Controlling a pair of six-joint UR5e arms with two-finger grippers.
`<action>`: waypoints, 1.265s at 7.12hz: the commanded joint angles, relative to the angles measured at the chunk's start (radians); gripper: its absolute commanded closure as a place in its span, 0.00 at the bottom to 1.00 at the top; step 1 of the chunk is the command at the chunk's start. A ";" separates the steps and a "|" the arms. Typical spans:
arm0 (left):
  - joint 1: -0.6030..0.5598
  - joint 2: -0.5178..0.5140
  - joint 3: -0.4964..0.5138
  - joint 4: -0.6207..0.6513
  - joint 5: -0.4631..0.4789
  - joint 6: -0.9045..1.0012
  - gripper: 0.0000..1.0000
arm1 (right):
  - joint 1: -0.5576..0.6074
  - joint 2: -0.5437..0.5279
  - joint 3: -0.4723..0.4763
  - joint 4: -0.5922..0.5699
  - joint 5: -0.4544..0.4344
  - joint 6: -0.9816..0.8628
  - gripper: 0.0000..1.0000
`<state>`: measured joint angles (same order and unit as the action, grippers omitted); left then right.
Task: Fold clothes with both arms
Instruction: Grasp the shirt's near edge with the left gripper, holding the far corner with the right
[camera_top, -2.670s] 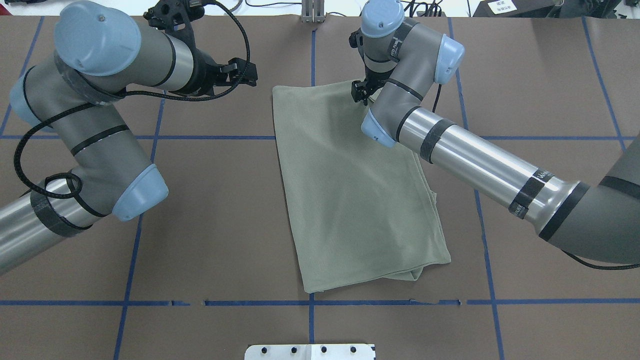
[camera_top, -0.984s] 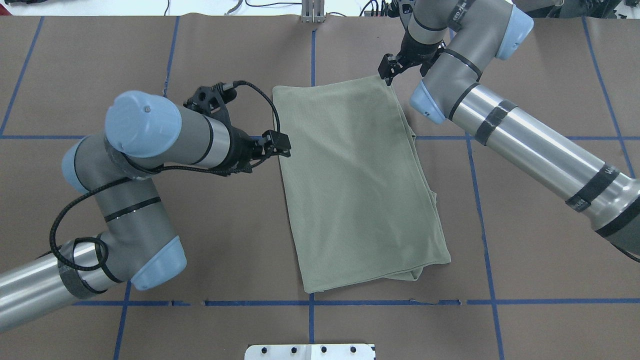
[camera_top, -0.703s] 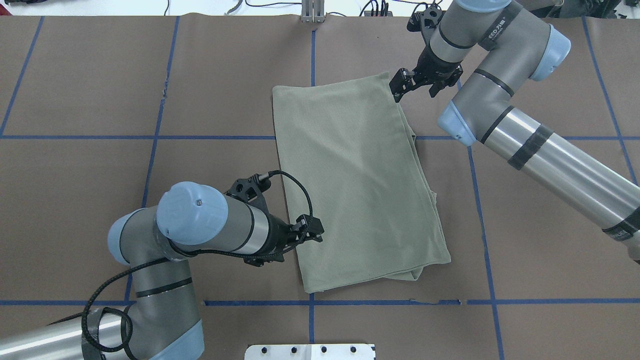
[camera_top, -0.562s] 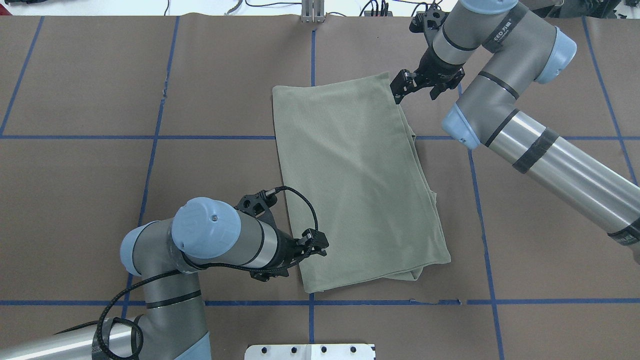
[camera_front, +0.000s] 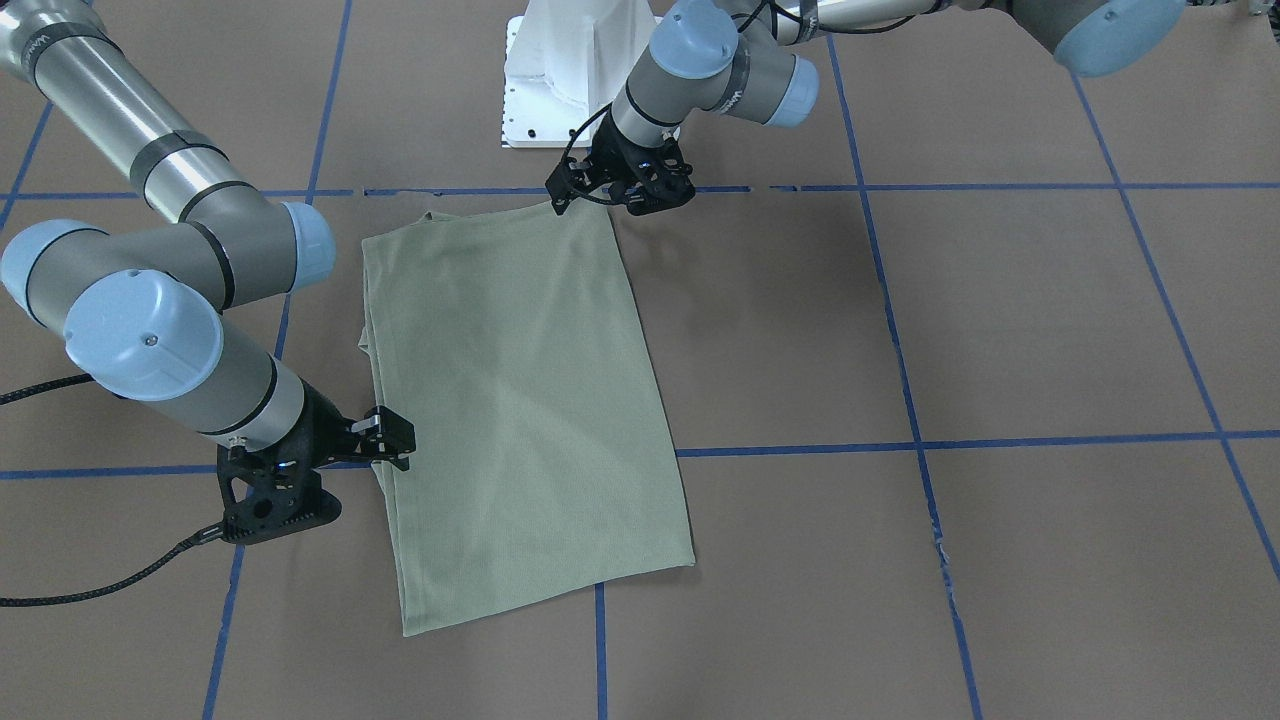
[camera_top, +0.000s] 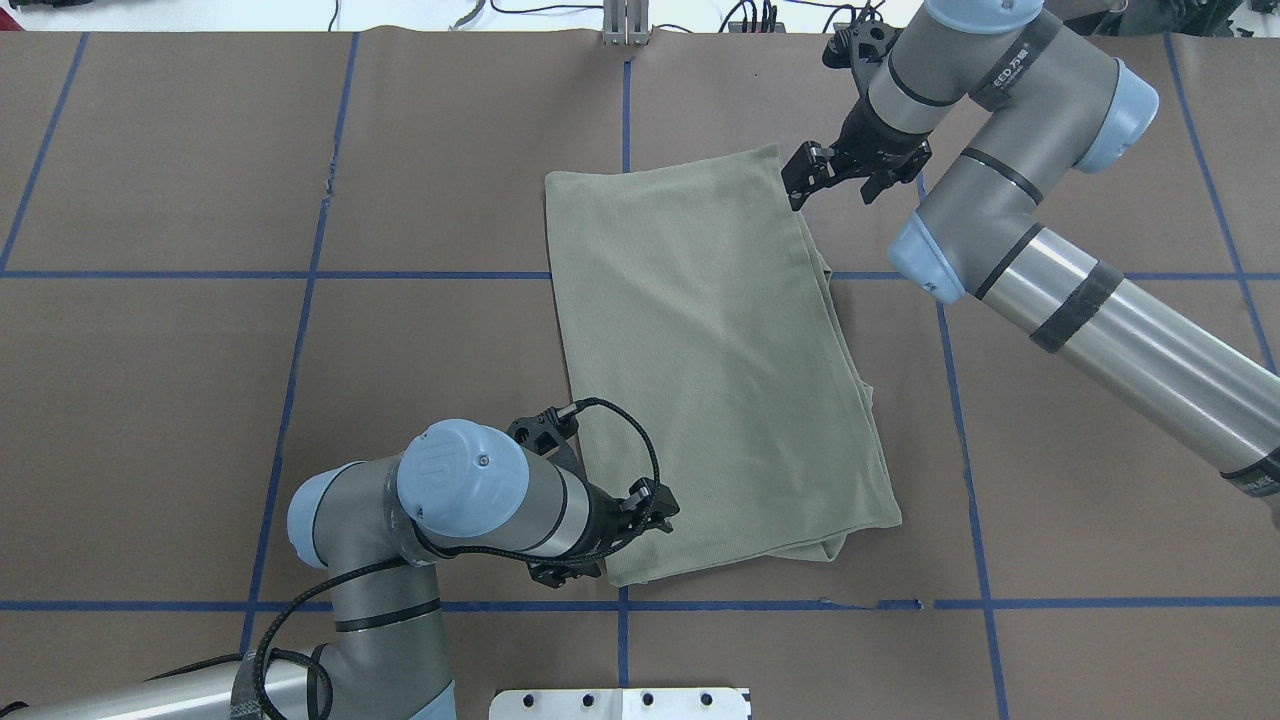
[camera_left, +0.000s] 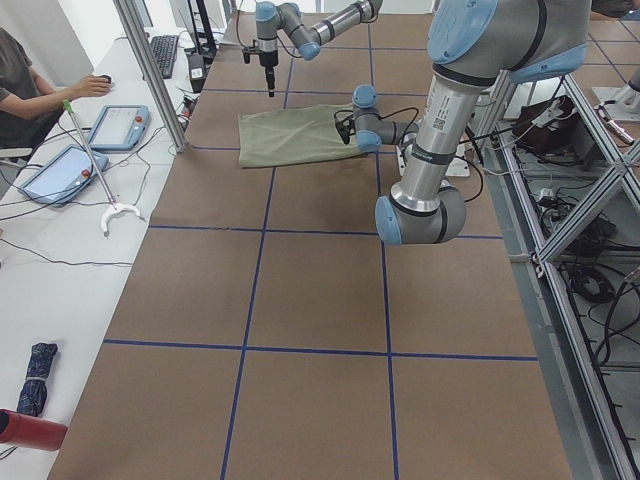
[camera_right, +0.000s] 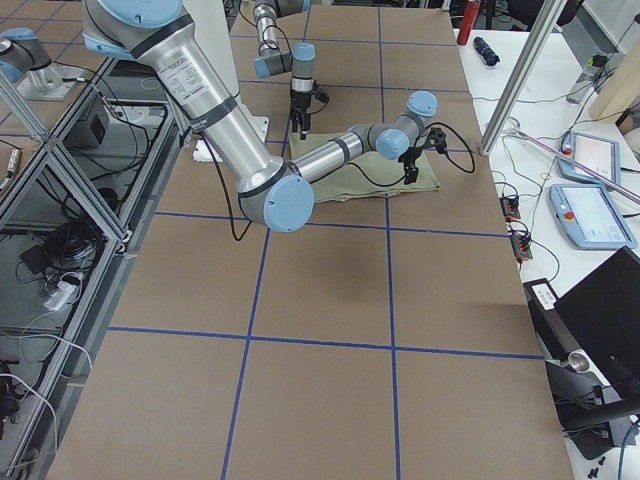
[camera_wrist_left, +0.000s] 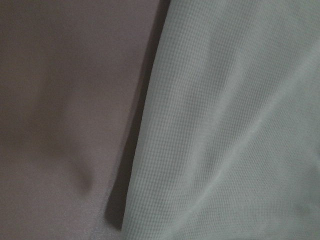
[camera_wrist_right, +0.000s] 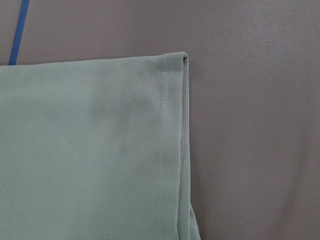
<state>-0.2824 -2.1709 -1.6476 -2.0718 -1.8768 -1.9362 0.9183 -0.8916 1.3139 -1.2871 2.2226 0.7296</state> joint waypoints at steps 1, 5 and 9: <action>0.015 -0.003 0.009 0.001 0.002 -0.003 0.05 | -0.001 0.000 -0.001 0.000 -0.001 0.001 0.00; 0.025 -0.003 0.008 0.001 0.002 -0.003 0.18 | -0.003 0.003 -0.002 -0.003 -0.003 0.001 0.00; 0.023 0.000 0.009 0.001 0.005 -0.003 0.33 | -0.001 0.005 -0.002 -0.003 -0.003 0.001 0.00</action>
<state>-0.2587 -2.1707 -1.6396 -2.0709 -1.8717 -1.9389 0.9171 -0.8877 1.3116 -1.2890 2.2197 0.7302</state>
